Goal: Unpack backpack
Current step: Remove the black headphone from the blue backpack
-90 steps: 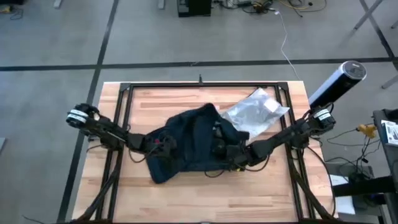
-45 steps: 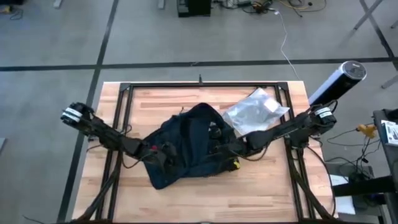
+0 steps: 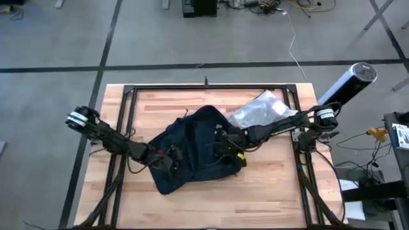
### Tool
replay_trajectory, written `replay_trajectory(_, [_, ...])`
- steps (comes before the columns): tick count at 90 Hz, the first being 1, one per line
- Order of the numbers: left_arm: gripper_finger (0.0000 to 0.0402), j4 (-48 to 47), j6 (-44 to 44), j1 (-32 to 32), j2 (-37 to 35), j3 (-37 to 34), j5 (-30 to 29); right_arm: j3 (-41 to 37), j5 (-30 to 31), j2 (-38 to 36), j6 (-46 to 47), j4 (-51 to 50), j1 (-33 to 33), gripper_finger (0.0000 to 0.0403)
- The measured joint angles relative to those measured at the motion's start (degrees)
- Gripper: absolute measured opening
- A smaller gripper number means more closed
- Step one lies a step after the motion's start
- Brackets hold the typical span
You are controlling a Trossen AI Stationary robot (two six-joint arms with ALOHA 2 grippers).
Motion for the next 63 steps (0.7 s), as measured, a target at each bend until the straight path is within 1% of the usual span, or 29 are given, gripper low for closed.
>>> replay_trajectory(17, [0.0118,0.6,-1.1,0.2,-0.1,-1.0,-1.6,1.2,-2.7,5.7,-0.9,1.7,-0.1,0.0209])
replay_trajectory(27, [0.0118,0.4,-1.0,0.2,0.0,-1.0,-1.6,3.4,-2.8,6.7,-1.2,1.1,0.0,0.0174])
replay_trajectory(33, [0.0118,0.4,-1.0,0.2,0.0,-1.0,-1.6,4.6,-2.7,6.1,-2.5,1.0,0.2,0.0134])
replay_trajectory(43, [0.0118,0.4,-1.0,0.3,0.0,-1.0,-2.2,6.9,-2.7,4.6,-4.7,-0.4,0.3,0.0038])
replay_trajectory(46, [0.0118,0.4,-1.3,0.3,0.0,-1.0,-3.4,7.9,-2.6,4.1,-5.2,-1.0,0.4,0.0021])
replay_trajectory(52, [0.0118,0.4,-2.3,0.3,0.0,-1.0,-6.1,9.3,-2.0,3.0,-5.6,-1.5,0.6,0.0016])
replay_trajectory(63, [0.0118,0.4,-4.2,0.3,0.0,-1.8,-7.5,11.2,0.7,0.9,-5.5,-3.1,1.7,0.0008])
